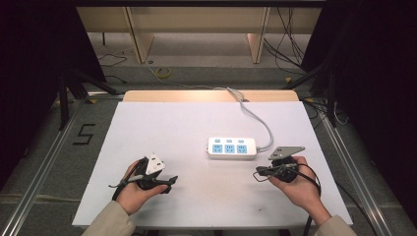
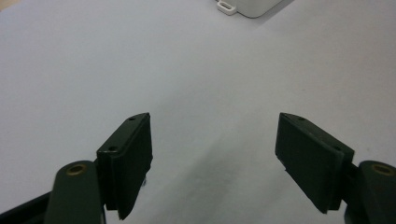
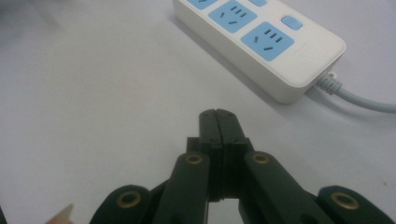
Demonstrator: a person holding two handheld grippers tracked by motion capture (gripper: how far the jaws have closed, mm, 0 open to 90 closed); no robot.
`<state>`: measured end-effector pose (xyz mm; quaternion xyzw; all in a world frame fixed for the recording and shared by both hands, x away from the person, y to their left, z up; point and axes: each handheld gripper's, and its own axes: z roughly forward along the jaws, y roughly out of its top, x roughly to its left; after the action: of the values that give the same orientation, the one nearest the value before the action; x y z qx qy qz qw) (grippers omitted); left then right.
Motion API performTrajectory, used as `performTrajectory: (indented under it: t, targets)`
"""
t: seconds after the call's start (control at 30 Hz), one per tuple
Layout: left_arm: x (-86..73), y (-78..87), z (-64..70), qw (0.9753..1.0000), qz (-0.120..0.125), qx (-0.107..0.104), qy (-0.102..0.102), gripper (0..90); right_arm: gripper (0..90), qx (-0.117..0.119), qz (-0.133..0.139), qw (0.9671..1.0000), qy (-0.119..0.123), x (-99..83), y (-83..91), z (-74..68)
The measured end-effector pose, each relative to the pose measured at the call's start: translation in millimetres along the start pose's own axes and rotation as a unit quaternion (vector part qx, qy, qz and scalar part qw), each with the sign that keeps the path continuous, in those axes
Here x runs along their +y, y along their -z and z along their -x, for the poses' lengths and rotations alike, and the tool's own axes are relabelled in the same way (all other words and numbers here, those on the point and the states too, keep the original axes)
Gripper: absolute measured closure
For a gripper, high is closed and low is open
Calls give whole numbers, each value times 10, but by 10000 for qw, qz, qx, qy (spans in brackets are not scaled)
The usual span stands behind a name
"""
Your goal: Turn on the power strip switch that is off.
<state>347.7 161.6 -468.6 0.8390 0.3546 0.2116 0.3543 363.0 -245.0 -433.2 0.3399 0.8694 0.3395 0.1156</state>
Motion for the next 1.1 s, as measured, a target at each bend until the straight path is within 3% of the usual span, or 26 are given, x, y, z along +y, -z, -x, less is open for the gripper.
performTrajectory:
  t: [1.1]
  targets:
    - [6, -15, 26, 10000, -20, -19, -71, 264, 900, -18, -269, 9995, 135, 366, -177, 36]
